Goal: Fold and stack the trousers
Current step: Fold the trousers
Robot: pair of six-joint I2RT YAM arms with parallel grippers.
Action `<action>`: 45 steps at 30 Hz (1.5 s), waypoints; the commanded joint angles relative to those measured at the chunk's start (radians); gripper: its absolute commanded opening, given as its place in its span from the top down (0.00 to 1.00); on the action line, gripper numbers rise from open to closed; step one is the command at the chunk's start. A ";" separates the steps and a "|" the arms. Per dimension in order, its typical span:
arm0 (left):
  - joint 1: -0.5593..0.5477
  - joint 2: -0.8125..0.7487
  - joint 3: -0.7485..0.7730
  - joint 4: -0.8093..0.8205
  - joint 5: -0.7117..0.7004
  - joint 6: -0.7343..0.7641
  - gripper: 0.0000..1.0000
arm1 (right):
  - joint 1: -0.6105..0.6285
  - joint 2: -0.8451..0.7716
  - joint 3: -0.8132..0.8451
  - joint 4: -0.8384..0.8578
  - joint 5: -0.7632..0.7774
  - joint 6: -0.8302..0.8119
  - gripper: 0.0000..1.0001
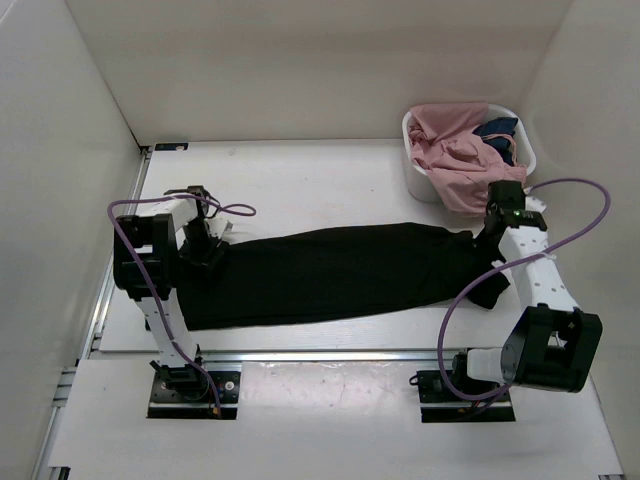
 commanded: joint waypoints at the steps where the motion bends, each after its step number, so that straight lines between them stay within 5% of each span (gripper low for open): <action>1: 0.063 0.064 -0.085 0.118 -0.027 0.020 0.26 | 0.009 -0.071 -0.083 0.026 -0.134 0.010 0.96; 4: 0.097 0.055 -0.097 0.118 -0.048 0.044 0.25 | 0.009 -0.063 -0.092 0.017 -0.154 0.021 0.86; 6: 0.109 0.055 -0.097 0.118 -0.048 0.044 0.25 | 0.009 -0.017 -0.092 -0.009 -0.180 0.045 0.70; 7: 0.120 0.055 -0.097 0.118 -0.048 0.044 0.25 | 0.009 -0.007 -0.103 -0.026 -0.171 0.064 0.52; 8: 0.120 0.055 -0.097 0.118 -0.048 0.054 0.25 | -0.008 -0.007 -0.156 -0.026 -0.171 0.082 0.21; 9: 0.120 0.055 -0.097 0.118 -0.048 0.054 0.25 | -0.027 -0.007 -0.193 0.001 -0.171 0.083 0.13; 12: 0.120 0.055 -0.097 0.118 -0.048 0.054 0.25 | -0.154 -0.020 -0.311 0.142 -0.258 0.083 0.01; 22: 0.120 0.055 -0.106 0.109 -0.048 0.044 0.25 | -0.196 0.265 -0.305 0.337 -0.283 0.098 0.01; 24: 0.120 0.064 -0.106 0.109 -0.048 0.044 0.25 | -0.214 0.292 -0.321 0.395 -0.342 0.112 0.07; 26: 0.120 0.073 -0.106 0.109 -0.048 0.044 0.25 | -0.214 0.303 -0.336 0.414 -0.362 0.142 0.26; 27: 0.120 0.073 -0.106 0.109 -0.048 0.044 0.25 | -0.214 0.315 -0.321 0.414 -0.362 0.142 0.36; 29: 0.120 0.073 -0.106 0.109 -0.048 0.044 0.25 | -0.214 0.338 -0.298 0.396 -0.362 0.151 0.73; 32: 0.120 0.084 -0.095 0.109 -0.048 0.044 0.25 | -0.223 0.383 -0.240 0.345 -0.362 0.152 1.00; 37: 0.120 0.093 -0.086 0.109 -0.039 0.054 0.25 | -0.232 0.308 -0.259 0.327 -0.307 0.175 1.00; 42: 0.120 0.026 -0.062 0.072 0.013 0.072 0.22 | -0.206 -0.011 -0.258 0.230 -0.101 0.112 1.00; 45: 0.129 -0.025 -0.028 0.031 0.068 0.084 0.19 | -0.086 -0.154 -0.177 0.132 0.094 0.046 1.00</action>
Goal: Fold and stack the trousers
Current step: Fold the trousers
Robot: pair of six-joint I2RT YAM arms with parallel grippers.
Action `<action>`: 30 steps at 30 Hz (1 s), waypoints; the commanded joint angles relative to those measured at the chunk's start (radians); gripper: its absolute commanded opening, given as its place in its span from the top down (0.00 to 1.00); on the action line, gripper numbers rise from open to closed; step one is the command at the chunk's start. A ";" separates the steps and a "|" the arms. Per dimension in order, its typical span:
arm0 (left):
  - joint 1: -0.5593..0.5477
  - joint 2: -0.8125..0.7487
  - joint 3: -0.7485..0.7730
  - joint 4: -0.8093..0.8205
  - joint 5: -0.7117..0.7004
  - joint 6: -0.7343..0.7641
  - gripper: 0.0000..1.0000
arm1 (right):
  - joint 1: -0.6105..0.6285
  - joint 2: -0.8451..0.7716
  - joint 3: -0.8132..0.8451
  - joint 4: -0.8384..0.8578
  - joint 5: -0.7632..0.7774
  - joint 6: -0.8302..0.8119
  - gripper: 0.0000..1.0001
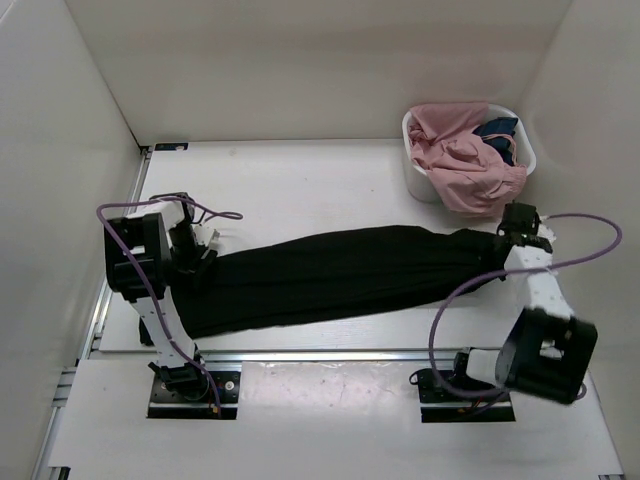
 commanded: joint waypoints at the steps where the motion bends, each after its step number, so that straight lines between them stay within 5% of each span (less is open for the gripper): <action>1: 0.020 -0.030 0.020 0.084 0.119 0.046 0.19 | 0.183 -0.144 0.107 -0.106 0.357 -0.119 1.00; 5: 0.045 -0.043 0.008 0.061 0.081 0.031 0.18 | 0.587 -0.135 0.181 -0.261 0.621 -0.092 1.00; 6: 0.054 -0.043 -0.008 0.061 0.061 0.031 0.18 | 0.761 -0.108 0.210 -0.290 0.662 -0.071 1.00; 9: 0.074 -0.043 -0.069 0.090 0.035 0.021 0.18 | 1.014 0.074 0.287 -0.462 0.799 0.076 1.00; 15: 0.083 -0.034 -0.088 0.122 0.047 0.021 0.18 | 1.335 0.366 0.523 -0.591 0.893 0.224 1.00; 23: 0.083 0.080 -0.026 0.131 0.047 0.001 0.21 | 1.525 0.725 0.989 -0.798 0.949 0.336 1.00; 30: 0.074 0.080 -0.016 0.131 0.069 0.001 0.21 | 1.536 0.837 1.074 -0.636 0.861 0.143 1.00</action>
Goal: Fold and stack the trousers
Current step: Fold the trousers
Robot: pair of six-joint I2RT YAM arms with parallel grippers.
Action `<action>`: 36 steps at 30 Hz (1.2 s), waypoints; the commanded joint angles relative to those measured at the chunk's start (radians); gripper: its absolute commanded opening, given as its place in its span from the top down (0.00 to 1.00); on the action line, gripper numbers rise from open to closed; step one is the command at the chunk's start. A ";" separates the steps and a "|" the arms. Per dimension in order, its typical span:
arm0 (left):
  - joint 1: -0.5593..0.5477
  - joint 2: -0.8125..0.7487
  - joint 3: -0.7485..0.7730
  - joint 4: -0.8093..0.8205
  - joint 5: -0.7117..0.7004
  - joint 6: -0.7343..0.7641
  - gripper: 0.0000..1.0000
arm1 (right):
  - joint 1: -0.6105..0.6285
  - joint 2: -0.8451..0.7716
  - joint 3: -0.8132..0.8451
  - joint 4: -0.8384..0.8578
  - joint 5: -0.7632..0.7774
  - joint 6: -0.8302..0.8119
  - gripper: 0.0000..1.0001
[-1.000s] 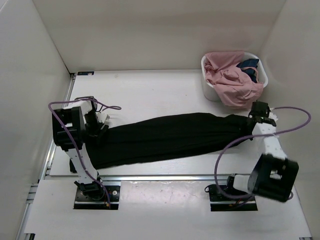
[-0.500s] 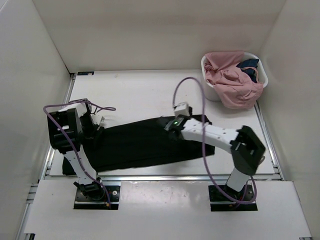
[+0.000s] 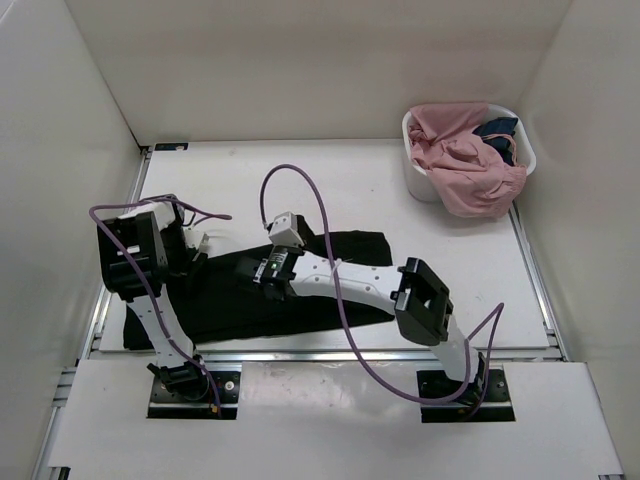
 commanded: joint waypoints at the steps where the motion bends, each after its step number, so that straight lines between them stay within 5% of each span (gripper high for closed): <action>1: 0.004 0.062 -0.015 0.149 0.093 -0.003 0.21 | 0.000 0.045 0.032 0.156 -0.060 -0.140 1.00; 4: 0.004 0.062 0.003 0.149 0.104 -0.003 0.21 | 0.041 0.085 0.032 0.313 -0.203 -0.361 0.91; 8: 0.004 0.062 0.012 0.149 0.104 -0.003 0.21 | 0.103 0.099 0.043 0.401 -0.280 -0.599 0.15; 10: 0.004 0.053 0.012 0.149 0.104 -0.003 0.21 | 0.103 0.053 0.043 0.401 -0.306 -0.619 0.08; 18: 0.014 -0.002 0.023 0.149 0.094 -0.003 0.20 | 0.063 -0.273 -0.050 0.447 -0.465 -0.645 0.06; 25: 0.014 -0.114 0.104 0.099 0.094 0.006 0.20 | -0.115 -0.448 -0.398 0.490 -0.517 -0.559 0.28; 36: -0.012 -0.229 0.285 -0.133 0.164 0.068 0.16 | -0.184 -0.441 -0.566 0.656 -0.768 -0.746 0.19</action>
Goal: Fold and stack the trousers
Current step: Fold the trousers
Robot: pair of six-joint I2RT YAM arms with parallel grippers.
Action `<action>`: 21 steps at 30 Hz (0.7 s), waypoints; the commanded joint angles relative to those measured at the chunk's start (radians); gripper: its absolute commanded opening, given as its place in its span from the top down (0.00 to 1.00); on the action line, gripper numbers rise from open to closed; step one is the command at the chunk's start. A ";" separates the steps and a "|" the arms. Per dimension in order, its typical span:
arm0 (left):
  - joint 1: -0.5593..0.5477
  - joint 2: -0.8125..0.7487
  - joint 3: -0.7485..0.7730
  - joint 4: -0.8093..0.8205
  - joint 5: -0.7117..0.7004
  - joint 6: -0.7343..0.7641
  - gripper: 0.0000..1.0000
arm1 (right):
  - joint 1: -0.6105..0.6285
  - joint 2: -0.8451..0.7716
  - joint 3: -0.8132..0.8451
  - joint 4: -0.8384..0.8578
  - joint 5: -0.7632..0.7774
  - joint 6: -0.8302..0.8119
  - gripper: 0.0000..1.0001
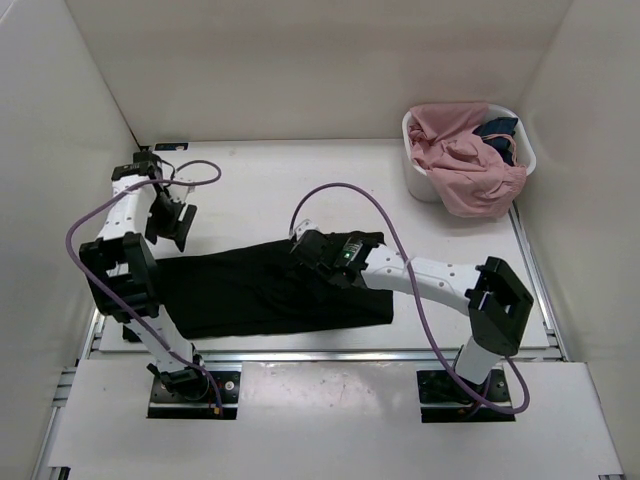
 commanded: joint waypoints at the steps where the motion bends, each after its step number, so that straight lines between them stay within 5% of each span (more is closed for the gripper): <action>1: -0.038 -0.079 0.043 -0.117 0.133 0.044 0.16 | 0.009 -0.001 0.006 0.103 -0.109 -0.066 0.19; 9: -0.305 0.000 0.027 -0.141 0.580 0.044 0.16 | -0.066 0.120 0.059 0.137 -0.190 -0.056 0.27; 17: -0.492 0.127 0.016 -0.004 0.557 0.001 0.15 | -0.154 0.177 0.091 0.166 -0.299 0.018 0.42; 21: -0.534 0.140 -0.058 0.042 0.503 0.001 0.28 | -0.165 0.129 0.091 0.166 -0.308 -0.011 0.42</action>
